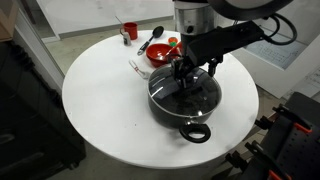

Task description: Cover the black pot with the lid on the table

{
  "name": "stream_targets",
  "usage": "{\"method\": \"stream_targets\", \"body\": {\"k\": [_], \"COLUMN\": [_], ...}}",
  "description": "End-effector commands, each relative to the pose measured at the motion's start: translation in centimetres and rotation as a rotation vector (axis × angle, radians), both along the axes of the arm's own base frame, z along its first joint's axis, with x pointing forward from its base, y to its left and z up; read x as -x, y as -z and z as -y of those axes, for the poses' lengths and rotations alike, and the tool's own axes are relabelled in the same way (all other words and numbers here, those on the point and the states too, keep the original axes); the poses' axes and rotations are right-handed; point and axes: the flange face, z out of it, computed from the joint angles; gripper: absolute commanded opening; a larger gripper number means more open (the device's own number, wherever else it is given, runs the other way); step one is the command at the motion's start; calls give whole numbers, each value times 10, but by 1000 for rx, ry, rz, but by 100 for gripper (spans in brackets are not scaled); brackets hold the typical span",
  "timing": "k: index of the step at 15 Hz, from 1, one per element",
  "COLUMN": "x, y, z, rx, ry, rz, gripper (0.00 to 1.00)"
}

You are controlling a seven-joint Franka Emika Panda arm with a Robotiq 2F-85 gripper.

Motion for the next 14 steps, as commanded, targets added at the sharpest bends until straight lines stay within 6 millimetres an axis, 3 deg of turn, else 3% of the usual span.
{"method": "stream_targets", "body": {"k": [1,10,11,14], "x": [18,23,16,20], "y": [-41,-147,-128,-146], "z": [19,69,62,69], "rx": [-8,-89,-66,-72], "ry": [-76,-192,-170,-182], "rz": [-15,5,14,19], "gripper": [100,100,100,100]}}
